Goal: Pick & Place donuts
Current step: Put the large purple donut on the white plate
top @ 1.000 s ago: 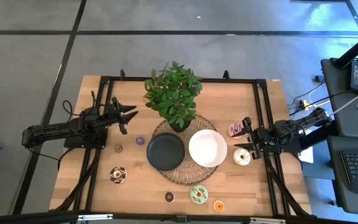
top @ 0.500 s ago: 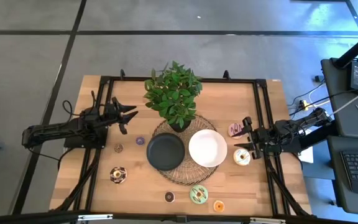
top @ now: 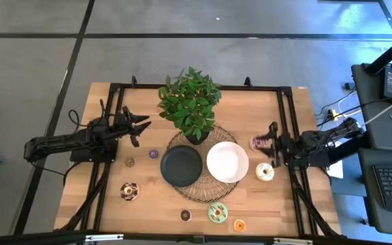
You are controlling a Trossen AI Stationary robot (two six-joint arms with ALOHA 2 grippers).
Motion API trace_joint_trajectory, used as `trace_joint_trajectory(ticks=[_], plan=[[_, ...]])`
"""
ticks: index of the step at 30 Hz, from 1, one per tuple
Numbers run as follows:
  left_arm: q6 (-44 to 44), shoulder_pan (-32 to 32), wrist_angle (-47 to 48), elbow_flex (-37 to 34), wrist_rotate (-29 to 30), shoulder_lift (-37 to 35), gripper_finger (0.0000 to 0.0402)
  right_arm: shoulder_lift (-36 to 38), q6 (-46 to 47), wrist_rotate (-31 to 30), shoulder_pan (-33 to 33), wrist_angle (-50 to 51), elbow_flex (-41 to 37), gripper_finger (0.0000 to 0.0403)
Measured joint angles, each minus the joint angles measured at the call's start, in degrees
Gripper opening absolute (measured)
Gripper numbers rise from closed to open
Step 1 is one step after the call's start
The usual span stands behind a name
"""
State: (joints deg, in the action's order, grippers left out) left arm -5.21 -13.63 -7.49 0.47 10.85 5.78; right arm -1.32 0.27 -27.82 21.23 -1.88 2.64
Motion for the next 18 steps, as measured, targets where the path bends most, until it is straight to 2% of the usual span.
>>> trace_joint_trajectory(ticks=[3, 7, 13, 16, 18], plan=[[0.0, 0.0, 0.0, 0.0, 0.0, 0.0, 0.0127, -2.6, 5.8, -7.9, -0.9, 9.2, 5.0, 0.0182], [0.0, 0.0, 0.0, 0.0, 0.0, 0.0, 0.0127, -9.2, 22.4, -13.4, -3.9, 24.1, 13.7, 0.0182], [0.0, 0.0, 0.0, 0.0, 0.0, 0.0, 0.0127, -22.3, 43.2, -12.5, -10.3, 47.0, 22.7, 0.0182], [0.0, 0.0, 0.0, 0.0, 0.0, 0.0, 0.0127, -28.2, 48.6, -9.4, -13.9, 49.8, 23.6, 0.0182], [0.0, 0.0, 0.0, 0.0, 0.0, 0.0, 0.0127, -31.1, 49.2, -5.1, -16.2, 49.4, 23.6, 0.0182]])
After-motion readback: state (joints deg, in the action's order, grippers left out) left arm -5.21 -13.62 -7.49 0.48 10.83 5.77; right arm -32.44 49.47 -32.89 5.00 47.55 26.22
